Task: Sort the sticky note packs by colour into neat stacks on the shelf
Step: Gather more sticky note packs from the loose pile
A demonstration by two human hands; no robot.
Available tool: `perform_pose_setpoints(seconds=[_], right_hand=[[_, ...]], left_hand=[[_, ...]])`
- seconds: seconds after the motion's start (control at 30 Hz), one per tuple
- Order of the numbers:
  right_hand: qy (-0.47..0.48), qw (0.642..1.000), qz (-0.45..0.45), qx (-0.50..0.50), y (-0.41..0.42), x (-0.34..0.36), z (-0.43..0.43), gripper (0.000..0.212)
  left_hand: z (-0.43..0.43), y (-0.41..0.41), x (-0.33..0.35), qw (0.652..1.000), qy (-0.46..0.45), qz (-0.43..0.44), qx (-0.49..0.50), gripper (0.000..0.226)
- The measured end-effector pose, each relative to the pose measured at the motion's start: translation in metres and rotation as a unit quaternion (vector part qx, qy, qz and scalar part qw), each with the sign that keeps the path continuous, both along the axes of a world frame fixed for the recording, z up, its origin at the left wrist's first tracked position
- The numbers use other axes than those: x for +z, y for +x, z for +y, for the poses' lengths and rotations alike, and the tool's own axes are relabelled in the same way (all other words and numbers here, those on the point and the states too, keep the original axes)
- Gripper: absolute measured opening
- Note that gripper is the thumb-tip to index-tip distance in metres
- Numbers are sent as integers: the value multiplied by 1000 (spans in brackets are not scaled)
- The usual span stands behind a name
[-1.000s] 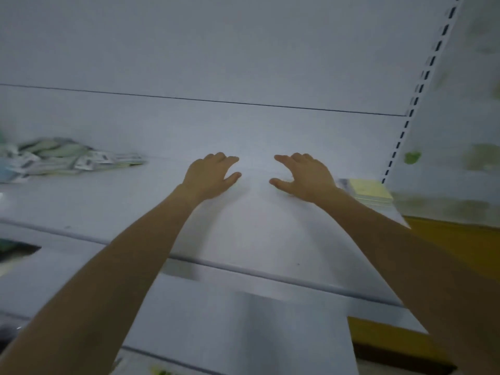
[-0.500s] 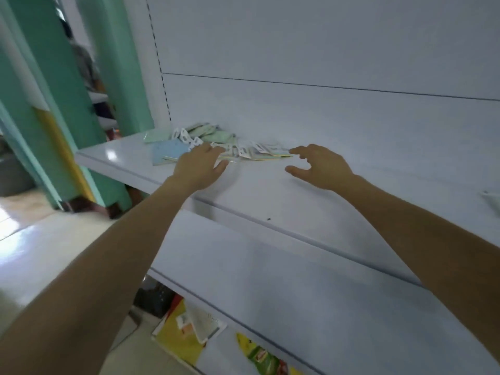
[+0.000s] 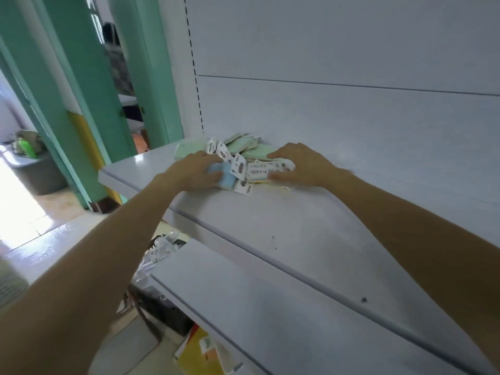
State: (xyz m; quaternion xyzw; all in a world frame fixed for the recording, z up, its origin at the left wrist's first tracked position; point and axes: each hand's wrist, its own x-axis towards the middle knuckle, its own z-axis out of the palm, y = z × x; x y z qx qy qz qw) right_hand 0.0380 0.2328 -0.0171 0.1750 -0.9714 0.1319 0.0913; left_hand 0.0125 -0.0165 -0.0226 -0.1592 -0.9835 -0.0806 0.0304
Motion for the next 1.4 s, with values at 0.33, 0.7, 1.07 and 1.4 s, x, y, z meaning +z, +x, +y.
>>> perform_pose_setpoints(seconds=[0.33,0.7,1.07,1.4], right_hand=[[64,998,2,-29,-10,-11,-33,47],[113,980,84,-141,39,-10,-57,41],[-436,840,198,-257,116,-5,-33,47],[-413,795,259,-360,216,-7,29,28]], left_hand=[[-14,-37,5,990,42,-21,-133,43],[-38,-46,21,972,98,-43,-210,34],[-9,-27,29,850,472,-56,-227,36],[90,38,15,779,545,-133,-279,35]])
